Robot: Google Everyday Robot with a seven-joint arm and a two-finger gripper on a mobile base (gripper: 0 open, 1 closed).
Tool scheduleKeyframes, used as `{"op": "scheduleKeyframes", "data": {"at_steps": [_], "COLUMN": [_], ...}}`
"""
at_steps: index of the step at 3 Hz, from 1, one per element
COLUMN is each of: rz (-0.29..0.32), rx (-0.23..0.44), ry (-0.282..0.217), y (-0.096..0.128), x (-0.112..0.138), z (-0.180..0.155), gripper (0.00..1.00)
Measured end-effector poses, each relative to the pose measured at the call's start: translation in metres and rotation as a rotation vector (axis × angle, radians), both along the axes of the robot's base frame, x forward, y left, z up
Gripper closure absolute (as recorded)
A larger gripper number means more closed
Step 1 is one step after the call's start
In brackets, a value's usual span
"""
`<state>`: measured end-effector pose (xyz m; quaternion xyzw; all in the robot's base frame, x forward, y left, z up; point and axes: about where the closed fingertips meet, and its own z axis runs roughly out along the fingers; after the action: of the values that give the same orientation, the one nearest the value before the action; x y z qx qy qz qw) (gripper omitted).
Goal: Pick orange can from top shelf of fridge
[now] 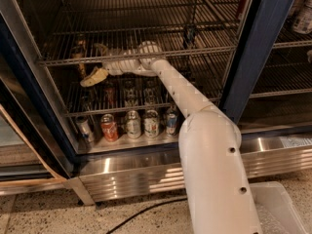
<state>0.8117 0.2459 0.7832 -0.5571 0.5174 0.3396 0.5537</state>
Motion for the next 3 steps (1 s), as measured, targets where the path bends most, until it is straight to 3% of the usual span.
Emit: {"op": "scheduleKeyframes", "data": {"at_steps": [2, 3], "rz": [0.014, 0.011], "rx": [0.021, 0.033], "ry": [0.041, 0.091], "y": [0.005, 0.0], "x": [-0.013, -0.036], "z": [-0.012, -0.027], "gripper": [0.0, 0.0]}}
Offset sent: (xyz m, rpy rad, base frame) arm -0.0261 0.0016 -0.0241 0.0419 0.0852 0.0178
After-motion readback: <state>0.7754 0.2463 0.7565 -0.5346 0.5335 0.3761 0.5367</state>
